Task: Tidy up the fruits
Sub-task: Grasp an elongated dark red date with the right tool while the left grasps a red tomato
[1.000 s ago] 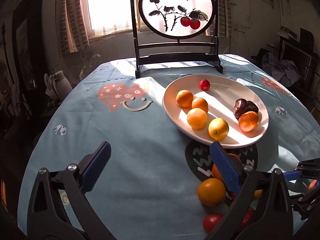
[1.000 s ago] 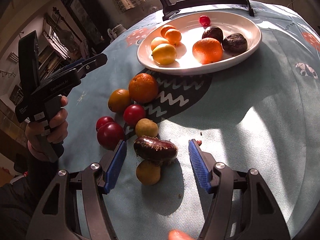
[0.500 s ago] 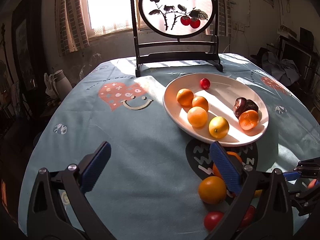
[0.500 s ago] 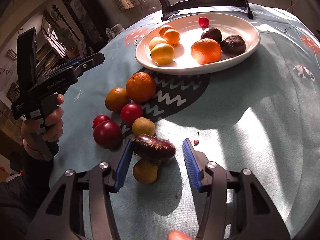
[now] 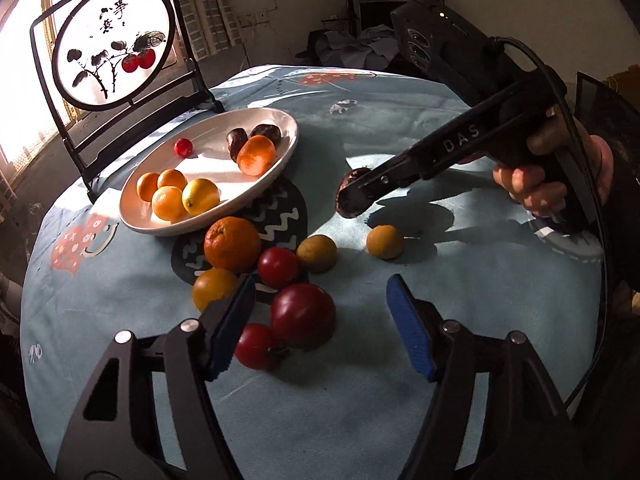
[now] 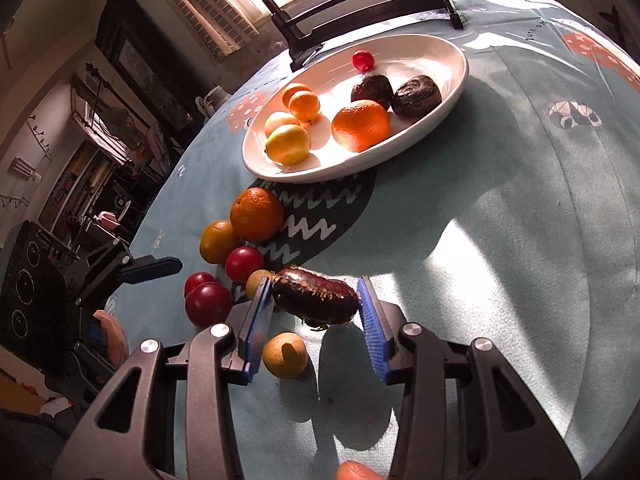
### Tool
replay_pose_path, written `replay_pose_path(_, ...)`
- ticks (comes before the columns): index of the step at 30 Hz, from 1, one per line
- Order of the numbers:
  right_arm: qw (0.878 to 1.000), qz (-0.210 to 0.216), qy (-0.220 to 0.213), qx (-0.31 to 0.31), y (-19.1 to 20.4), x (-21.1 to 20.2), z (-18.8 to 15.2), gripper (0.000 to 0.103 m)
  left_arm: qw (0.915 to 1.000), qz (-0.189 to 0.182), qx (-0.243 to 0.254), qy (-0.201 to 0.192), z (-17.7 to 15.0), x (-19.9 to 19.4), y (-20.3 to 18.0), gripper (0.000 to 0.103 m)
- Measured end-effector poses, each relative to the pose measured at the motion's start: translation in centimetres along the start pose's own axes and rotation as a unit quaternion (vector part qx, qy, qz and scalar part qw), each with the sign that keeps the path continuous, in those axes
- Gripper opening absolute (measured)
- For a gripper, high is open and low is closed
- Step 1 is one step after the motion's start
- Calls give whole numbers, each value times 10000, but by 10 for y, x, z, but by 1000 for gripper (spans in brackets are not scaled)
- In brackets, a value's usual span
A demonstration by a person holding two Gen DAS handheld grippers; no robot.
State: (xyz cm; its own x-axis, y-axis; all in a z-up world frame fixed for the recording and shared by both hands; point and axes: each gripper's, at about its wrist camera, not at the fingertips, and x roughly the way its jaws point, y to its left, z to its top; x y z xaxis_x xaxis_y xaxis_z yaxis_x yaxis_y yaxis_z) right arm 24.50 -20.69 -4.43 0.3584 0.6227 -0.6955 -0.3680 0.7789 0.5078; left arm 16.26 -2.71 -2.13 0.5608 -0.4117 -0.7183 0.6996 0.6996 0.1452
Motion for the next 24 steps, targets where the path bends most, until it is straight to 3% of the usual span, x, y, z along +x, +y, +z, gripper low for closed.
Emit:
replay_pose_path(2, 10000, -22, 4, 9, 0, 0, -1, 44, 10000, 19, 13, 83, -2, 4, -1, 60)
replay_pose_path(13, 10000, -62, 53, 20, -1, 1, -2, 44, 9991, 235, -99, 341, -5, 16, 6, 60)
replay_pose_path(20, 10000, -67, 41, -5, 0, 0, -2, 44, 9985, 290, -160, 430, -7, 21, 8, 39)
replay_pose_path(24, 10000, -50, 25, -6, 1, -1, -2, 44, 9984, 179, -334, 408, -6, 20, 14, 39)
